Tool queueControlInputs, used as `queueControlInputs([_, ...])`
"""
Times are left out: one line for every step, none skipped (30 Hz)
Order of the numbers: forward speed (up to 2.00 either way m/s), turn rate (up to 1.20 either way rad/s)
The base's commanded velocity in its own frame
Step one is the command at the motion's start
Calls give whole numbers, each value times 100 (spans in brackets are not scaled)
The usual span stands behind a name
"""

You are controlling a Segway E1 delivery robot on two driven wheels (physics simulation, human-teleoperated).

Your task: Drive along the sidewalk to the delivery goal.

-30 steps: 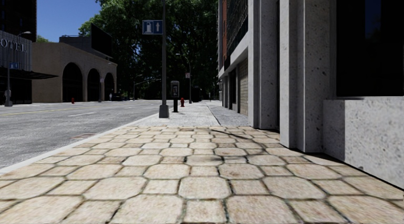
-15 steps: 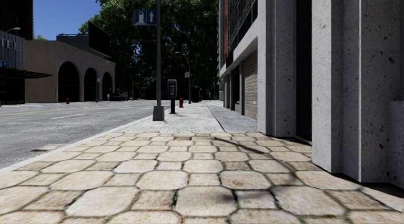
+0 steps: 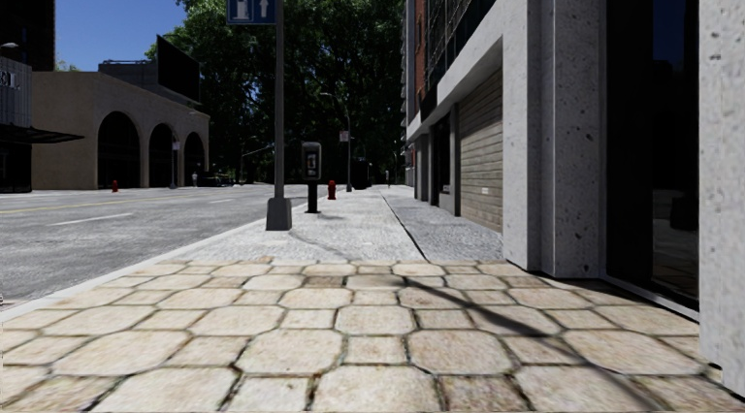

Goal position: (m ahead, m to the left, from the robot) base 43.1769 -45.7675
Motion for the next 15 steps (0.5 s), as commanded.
queueControlInputs([200, 0])
queueControlInputs([200, 0])
queueControlInputs([200, 0])
queueControlInputs([200, 0])
queueControlInputs([200, 0])
queueControlInputs([200, 0])
queueControlInputs([200, 0])
queueControlInputs([200, 0])
queueControlInputs([200, 0])
queueControlInputs([200, 0])
queueControlInputs([200, 0])
queueControlInputs([200, 0])
queueControlInputs([200, 0])
queueControlInputs([200, 0])
queueControlInputs([200, 0])
